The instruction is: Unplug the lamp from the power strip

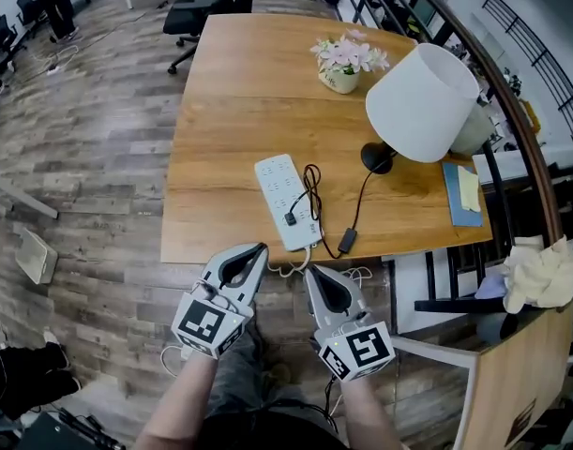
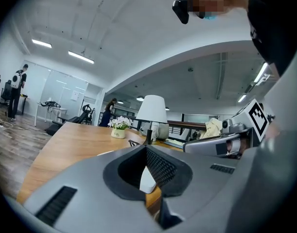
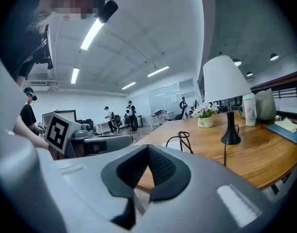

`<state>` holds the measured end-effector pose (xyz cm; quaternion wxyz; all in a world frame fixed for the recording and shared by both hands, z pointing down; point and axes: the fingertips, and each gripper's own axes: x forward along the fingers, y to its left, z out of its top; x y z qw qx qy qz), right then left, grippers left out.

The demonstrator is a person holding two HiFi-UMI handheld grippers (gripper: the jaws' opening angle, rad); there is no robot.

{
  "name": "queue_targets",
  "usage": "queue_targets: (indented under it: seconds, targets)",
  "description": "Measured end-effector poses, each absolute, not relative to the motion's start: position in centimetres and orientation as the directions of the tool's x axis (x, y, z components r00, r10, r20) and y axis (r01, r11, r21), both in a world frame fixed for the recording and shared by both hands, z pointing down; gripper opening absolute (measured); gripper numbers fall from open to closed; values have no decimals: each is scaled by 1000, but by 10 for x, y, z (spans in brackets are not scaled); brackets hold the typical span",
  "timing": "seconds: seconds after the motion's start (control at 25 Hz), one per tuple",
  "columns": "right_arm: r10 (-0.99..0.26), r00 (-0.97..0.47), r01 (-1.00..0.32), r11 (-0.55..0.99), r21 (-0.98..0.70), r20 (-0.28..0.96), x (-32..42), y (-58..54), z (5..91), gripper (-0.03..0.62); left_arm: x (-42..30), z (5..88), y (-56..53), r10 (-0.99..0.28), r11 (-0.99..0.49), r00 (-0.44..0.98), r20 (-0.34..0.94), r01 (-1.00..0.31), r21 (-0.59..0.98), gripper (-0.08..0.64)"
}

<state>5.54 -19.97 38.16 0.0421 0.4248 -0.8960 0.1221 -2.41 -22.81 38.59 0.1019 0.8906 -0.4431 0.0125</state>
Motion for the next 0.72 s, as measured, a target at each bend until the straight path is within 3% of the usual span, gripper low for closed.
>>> queue_targets:
  seconds: [0.72]
  targets:
    - [-769, -546, -833, 540, -117, 334, 34, -274, 430, 9, -5, 444, -291, -648, -725, 698, 304, -688, 35, -3]
